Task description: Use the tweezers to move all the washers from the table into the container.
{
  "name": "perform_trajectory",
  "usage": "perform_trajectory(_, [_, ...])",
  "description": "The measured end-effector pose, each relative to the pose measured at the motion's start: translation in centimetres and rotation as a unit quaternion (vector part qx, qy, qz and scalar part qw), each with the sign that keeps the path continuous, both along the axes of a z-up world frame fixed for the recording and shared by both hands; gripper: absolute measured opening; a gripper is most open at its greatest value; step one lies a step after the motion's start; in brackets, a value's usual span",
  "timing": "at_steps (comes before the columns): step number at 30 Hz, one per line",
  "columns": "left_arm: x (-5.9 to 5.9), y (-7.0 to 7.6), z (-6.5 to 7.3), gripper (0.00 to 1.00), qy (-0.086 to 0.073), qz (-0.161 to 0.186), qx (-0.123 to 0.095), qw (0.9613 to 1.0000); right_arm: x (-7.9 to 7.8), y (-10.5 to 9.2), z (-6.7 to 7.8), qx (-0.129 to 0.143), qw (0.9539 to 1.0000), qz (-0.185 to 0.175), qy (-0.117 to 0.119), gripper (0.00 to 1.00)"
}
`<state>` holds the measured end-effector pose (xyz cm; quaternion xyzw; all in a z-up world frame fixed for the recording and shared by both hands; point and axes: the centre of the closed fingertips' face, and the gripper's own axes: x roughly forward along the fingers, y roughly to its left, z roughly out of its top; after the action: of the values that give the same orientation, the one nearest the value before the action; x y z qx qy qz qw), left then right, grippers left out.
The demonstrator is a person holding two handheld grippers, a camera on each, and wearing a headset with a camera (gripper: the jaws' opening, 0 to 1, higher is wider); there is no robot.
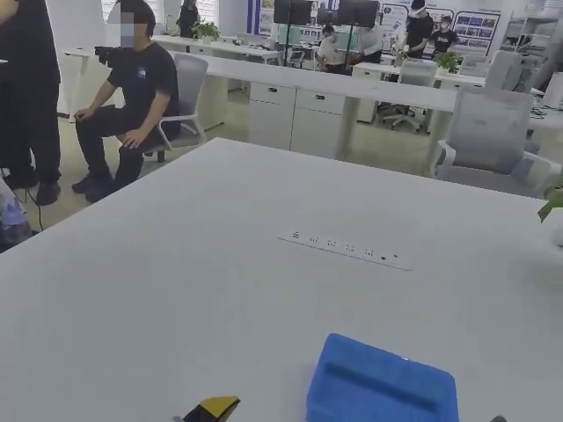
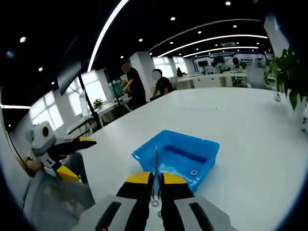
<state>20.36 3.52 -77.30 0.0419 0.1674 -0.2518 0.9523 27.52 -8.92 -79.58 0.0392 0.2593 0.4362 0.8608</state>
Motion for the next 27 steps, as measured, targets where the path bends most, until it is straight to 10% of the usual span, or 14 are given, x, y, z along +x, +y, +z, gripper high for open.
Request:
perform_trajectory(11, [0.2, 0.0, 0.9, 0.81, -0.016, 0.005, -0.024, 0.9996, -0.9, -0.7, -2.8, -0.020, 0.9995, -0.004, 0.025, 0.04])
perform_trajectory(27, [0.2, -0.1, 0.8, 0.81, -0.014, 0.005, -0.023, 0.9996, -1.6, -0.3, -3.2, -0.035, 0.9991, 0.021, 0.012, 0.03])
